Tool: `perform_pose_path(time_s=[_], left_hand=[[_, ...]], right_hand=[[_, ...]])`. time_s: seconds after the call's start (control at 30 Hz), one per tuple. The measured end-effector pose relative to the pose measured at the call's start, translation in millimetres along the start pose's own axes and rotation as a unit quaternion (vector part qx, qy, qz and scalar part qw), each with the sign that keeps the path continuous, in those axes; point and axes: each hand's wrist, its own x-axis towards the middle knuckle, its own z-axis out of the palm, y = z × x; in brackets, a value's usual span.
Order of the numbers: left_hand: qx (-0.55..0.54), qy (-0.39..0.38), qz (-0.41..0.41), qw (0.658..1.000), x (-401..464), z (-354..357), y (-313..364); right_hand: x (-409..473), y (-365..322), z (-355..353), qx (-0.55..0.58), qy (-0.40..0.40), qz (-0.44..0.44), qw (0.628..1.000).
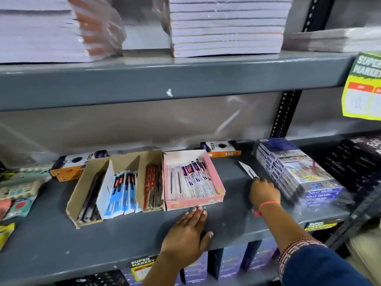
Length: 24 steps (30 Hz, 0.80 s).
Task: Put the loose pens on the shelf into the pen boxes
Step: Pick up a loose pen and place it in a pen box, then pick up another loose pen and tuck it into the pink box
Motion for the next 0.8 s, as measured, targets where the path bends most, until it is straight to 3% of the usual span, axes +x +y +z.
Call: perform_pose_path(time_s=[0.13,0.33,0.4,0.47,0.6,0.8], left_hand=[[0.014,0.039,0.002,0.999,-4,0,0],[0.003,0.004,-0.006,1.000,-4,2,0],[0.024,0.010,0.000,1.000,-4,5,-2],[0.021,-0.001,-0.005,1.000,-2,6,-2],[0.024,-0.024,-0.013,0.999,-1,7,-3],[0.009,-0.024,-0.027,0.999,-2,4,-3]], right_hand=[[17,8,1,-0.021,0.022,-0.036,0.999],[20,13,0,-0.054,0.051,-0.080,0.994],[20,15,-2,-0.009,0.046,-0.058,0.997],[19,18,-3,0.109,0.046,-0.014,0.993],[13,14,-7,0.407,0.033,0.052,0.911],[-19,-14,-20,0.656,-0.043,0.029,0.753]])
